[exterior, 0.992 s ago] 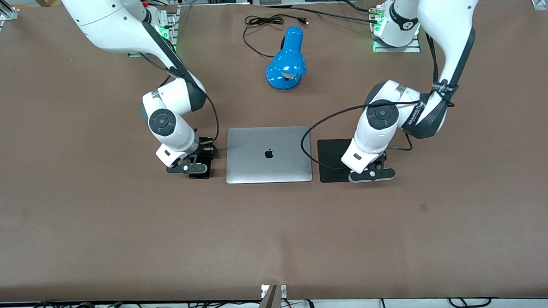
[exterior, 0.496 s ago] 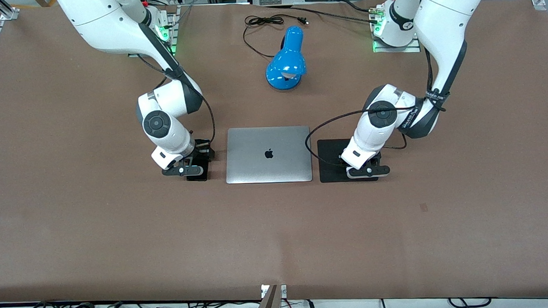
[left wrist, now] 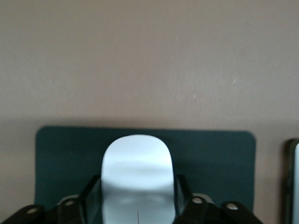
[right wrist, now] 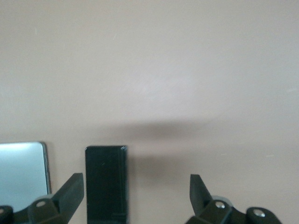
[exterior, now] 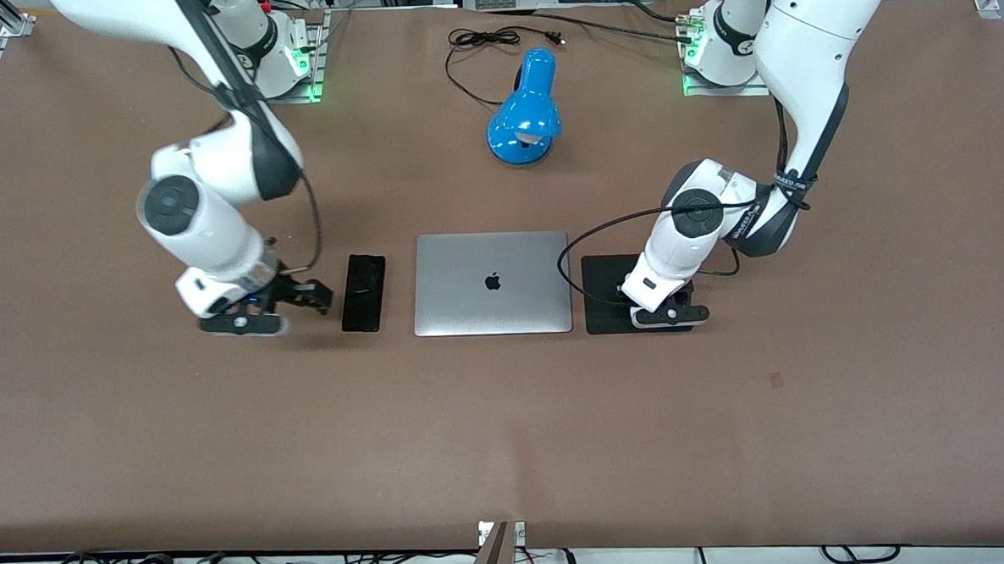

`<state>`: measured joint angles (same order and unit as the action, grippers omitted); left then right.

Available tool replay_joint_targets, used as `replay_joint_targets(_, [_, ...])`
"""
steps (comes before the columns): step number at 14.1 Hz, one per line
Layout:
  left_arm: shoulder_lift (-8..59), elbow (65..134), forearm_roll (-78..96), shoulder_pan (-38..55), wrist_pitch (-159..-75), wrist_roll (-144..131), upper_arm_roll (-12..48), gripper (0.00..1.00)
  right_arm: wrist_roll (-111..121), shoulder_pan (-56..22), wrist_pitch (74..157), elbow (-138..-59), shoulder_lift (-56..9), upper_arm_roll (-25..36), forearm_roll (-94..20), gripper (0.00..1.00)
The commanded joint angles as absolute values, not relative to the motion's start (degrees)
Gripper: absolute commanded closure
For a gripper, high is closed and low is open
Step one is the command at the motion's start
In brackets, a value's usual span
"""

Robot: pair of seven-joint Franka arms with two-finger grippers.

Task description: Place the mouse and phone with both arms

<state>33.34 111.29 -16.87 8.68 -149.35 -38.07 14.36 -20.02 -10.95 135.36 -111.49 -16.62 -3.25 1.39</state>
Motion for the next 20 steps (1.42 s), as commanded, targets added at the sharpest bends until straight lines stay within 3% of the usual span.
replay_joint_targets(1, [27.2,111.8,-18.2,7.0,-146.4,-37.9,14.3,0.0,-15.9,-7.0,130.5,-112.2,-11.2,-4.0,1.0,0.0])
replay_joint_targets(4, [23.1,107.3,-18.2,6.4,-134.3,-34.5,14.4,0.0,-7.3,-1.5,121.5,-107.4,-8.2,-4.0,0.9,0.0])
replay_joint_targets(7, [22.3,96.9,-17.5,4.1,-117.4,-23.5,14.8,0.0,-2.7,2.0,111.2,-99.0,-7.6,-3.0,1.2,0.0])
replay_joint_targets(12, [22.3,82.0,-9.8,-1.5,-95.3,-9.2,14.9,0.0,0.4,2.5,94.9,-90.4,-5.8,-0.4,1.0,0.0])
replay_joint_targets(14, [22.3,78.3,-1.5,-6.5,-87.2,-8.7,14.9,0.0,-0.2,2.4,93.6,-90.4,-5.9,-0.4,1.5,0.0])
replay_joint_targets(17, [20.7,75.6,5.5,-11.6,-81.7,-4.0,14.3,0.0,0.4,2.4,93.5,-90.4,-5.8,-0.9,3.1,0.0])
replay_joint_targets(20, [16.4,76.8,3.6,-10.5,-82.2,7.2,11.5,0.0,0.5,3.8,93.3,-90.4,-5.3,-1.3,4.0,0.0])
